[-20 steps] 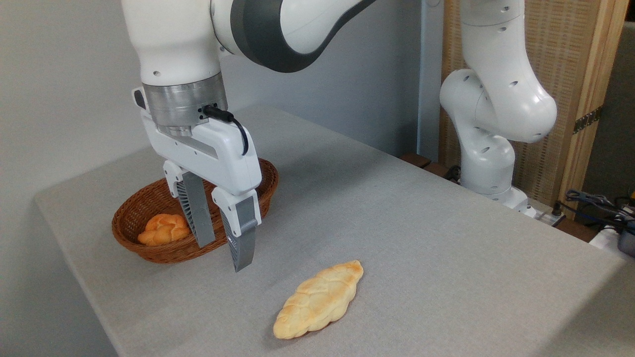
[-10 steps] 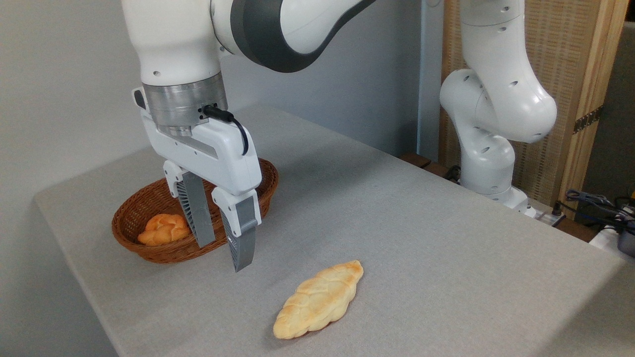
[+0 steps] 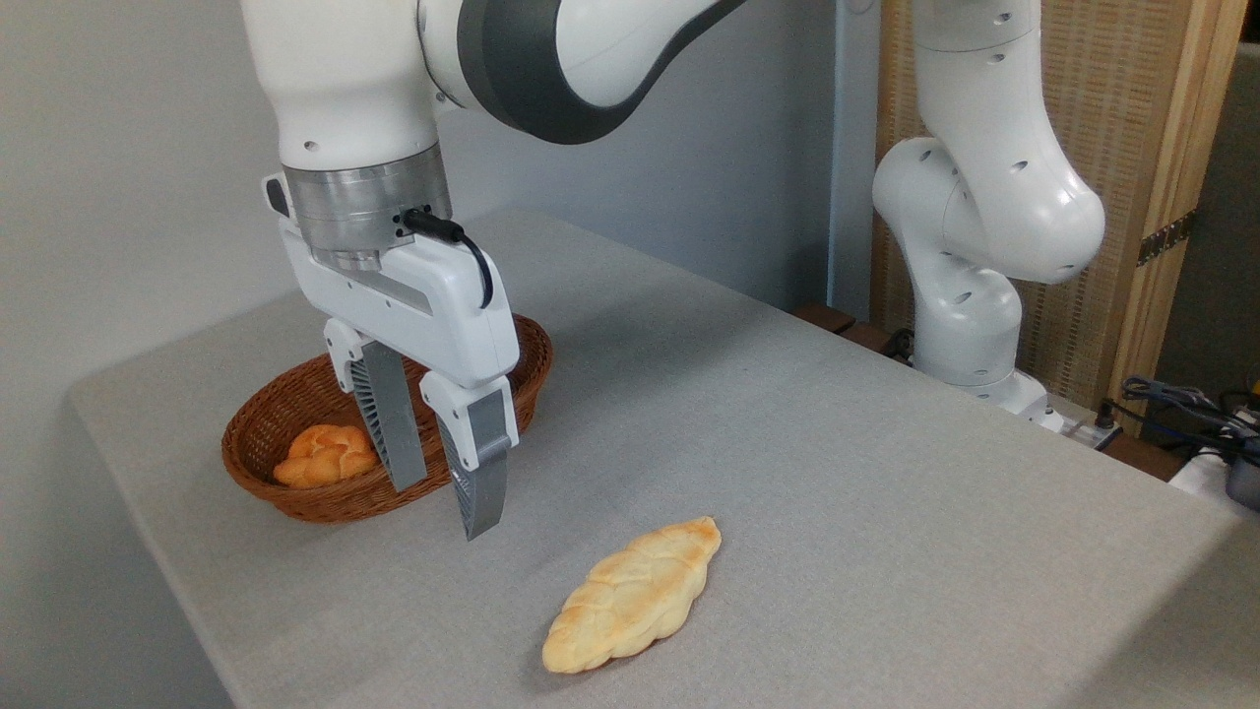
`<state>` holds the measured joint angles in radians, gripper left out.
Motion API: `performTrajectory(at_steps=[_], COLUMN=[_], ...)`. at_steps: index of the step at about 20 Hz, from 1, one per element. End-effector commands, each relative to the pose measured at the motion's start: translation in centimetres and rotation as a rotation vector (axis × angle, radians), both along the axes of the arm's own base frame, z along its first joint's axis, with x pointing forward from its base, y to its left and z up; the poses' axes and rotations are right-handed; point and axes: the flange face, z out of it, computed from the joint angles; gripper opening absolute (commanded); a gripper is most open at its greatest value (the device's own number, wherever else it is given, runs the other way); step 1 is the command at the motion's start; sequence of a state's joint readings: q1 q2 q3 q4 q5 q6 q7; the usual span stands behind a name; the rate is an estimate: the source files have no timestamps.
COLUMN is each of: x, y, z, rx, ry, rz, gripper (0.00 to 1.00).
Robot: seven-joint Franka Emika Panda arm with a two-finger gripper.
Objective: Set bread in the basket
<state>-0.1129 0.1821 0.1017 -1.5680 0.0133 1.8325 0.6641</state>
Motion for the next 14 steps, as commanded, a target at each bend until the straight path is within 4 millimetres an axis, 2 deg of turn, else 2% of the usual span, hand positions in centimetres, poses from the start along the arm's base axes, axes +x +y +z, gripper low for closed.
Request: performTrajectory(at_steps=[1, 14], x=[-0.5, -0.51], y=[0.14, 0.14], z=[0.34, 0.26], rx=[0.014, 0.014], ry=[0.013, 0.015], rz=[-0.007, -0.007], gripper=[1.0, 1.0])
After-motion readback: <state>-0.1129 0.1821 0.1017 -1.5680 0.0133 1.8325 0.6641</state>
